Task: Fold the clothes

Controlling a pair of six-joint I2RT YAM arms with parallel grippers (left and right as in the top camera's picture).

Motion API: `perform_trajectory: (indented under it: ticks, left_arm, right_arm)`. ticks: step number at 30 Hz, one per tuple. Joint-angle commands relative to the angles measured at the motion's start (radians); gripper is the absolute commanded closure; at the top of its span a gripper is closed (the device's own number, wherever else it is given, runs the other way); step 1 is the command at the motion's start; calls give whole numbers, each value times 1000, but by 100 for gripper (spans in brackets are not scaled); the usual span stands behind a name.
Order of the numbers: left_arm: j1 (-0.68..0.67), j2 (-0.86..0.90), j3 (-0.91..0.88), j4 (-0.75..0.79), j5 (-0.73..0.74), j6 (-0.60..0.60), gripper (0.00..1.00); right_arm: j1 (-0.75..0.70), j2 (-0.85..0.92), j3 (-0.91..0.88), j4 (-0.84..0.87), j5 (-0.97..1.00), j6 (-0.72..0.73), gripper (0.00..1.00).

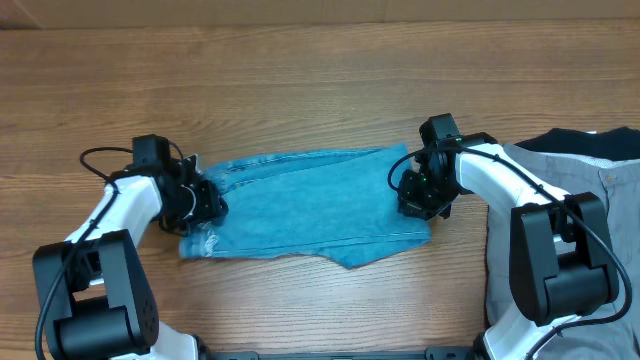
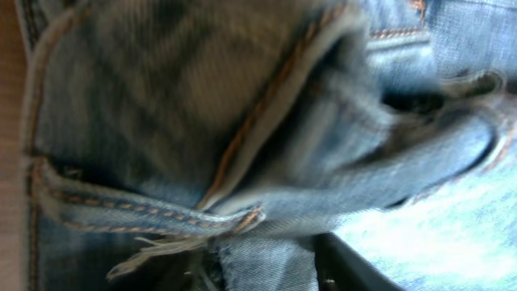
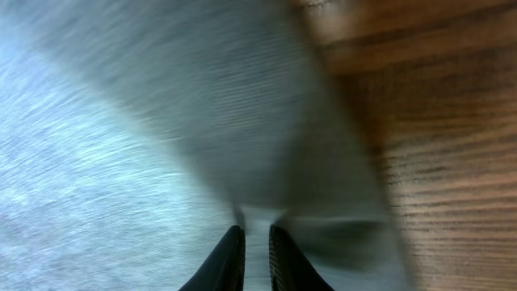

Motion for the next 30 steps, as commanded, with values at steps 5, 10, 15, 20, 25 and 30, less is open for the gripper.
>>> perform_trajectory:
  ticks: [5,10,15,20,25,30]
  left_arm:
    - [153,5,245,-251,-47,71,16]
    - [227,9,226,-268,-22,136,3]
    - [239,18,121,-243,53,196,0]
    - [239,58,-8,-113,164,219,0]
    - [236,158,-37,-68,183,289,3]
    - [230,266,-37,-35,184,305,14]
  right_arm:
    - [-8,-17,-9,-3,35,10,84]
    - [-8,-17,-9,-3,34,10,84]
    - [-8,-17,-9,-3,34,10,84]
    - [-8,-17,-9,-4,34,10,84]
    - [-8,-17,-9,-3,34,10,84]
    - [-8,-17,-9,-4,34,10,84]
